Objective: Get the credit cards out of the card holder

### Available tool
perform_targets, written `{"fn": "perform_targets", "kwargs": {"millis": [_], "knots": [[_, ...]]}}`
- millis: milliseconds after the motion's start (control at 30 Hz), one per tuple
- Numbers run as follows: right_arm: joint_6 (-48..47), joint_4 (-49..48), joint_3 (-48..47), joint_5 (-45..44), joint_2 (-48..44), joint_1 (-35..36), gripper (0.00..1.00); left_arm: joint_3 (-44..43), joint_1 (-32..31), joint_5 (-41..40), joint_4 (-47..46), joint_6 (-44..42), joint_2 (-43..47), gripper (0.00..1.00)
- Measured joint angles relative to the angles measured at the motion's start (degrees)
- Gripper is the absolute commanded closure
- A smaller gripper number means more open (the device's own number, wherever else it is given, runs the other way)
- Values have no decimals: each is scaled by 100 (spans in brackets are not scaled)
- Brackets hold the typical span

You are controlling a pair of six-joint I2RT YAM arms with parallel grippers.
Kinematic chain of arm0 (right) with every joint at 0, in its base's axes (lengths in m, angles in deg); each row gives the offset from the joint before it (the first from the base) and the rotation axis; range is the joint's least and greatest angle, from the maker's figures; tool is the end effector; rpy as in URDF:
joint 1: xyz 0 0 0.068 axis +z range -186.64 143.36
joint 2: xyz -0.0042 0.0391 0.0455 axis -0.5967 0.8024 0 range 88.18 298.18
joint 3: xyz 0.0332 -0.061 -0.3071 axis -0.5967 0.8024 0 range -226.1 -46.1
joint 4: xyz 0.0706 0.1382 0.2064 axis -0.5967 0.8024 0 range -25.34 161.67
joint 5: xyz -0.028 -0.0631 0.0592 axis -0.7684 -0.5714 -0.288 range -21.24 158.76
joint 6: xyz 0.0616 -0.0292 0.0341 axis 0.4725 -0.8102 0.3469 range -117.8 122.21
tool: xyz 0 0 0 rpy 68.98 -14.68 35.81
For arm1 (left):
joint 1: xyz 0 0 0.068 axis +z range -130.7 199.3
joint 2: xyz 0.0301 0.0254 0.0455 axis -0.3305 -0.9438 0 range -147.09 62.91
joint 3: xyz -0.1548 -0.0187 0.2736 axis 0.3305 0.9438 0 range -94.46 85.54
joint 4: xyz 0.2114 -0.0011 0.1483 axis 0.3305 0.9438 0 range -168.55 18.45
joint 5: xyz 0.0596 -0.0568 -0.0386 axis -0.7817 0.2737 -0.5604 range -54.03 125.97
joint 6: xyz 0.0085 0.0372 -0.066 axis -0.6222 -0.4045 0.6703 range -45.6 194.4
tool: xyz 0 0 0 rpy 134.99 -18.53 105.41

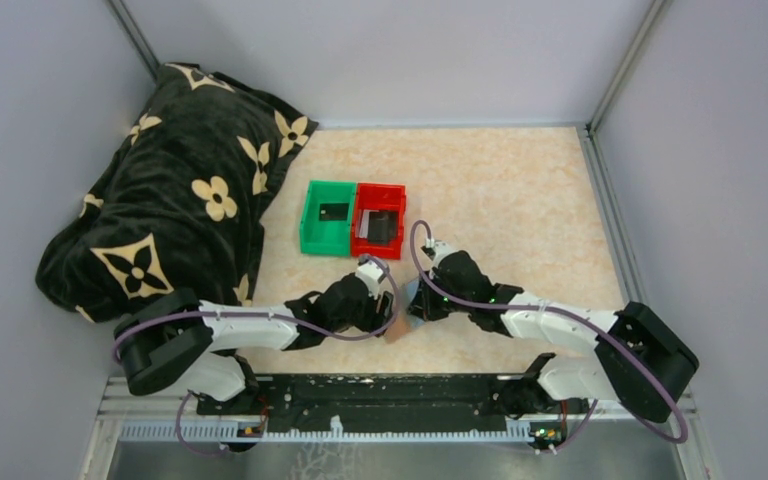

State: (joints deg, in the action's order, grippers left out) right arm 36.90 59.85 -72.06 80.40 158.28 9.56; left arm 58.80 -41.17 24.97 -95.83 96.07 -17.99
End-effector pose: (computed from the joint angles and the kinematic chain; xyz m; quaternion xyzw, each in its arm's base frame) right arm 0.1544 0.1799 0.1902 -0.1333 0.8903 0.3459 0.2645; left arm 0.1445 -0.2301 0.1738 0.2553 0.8540 -0.2278 0.3919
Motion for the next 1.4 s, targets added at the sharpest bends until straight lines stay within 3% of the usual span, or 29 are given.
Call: {"fn": "perform_targets", "kwargs": {"millis": [233,367,600,767,900,1400], "knots": [[-356,664,-339,-597,-339,20,100,0,-52,225,275,127,629,29],[-472,748,-407,-730,-345,59,94,42,-55,195,564,203,1351,29],[-608,726,-601,-1045,232,667,93,428,-55,48,1078,470,2197,29],[-621,656,-643,-1088,452,811,62,780,-55,-13,1394,695,2509,29],[-640,614,-728,-1099,586,894,50,837,-55,-146,1635,789,2857,29],[-435,197,-743,-1093,1036,1486,49,835,-55,-603,1624,964,3088,30]]}}
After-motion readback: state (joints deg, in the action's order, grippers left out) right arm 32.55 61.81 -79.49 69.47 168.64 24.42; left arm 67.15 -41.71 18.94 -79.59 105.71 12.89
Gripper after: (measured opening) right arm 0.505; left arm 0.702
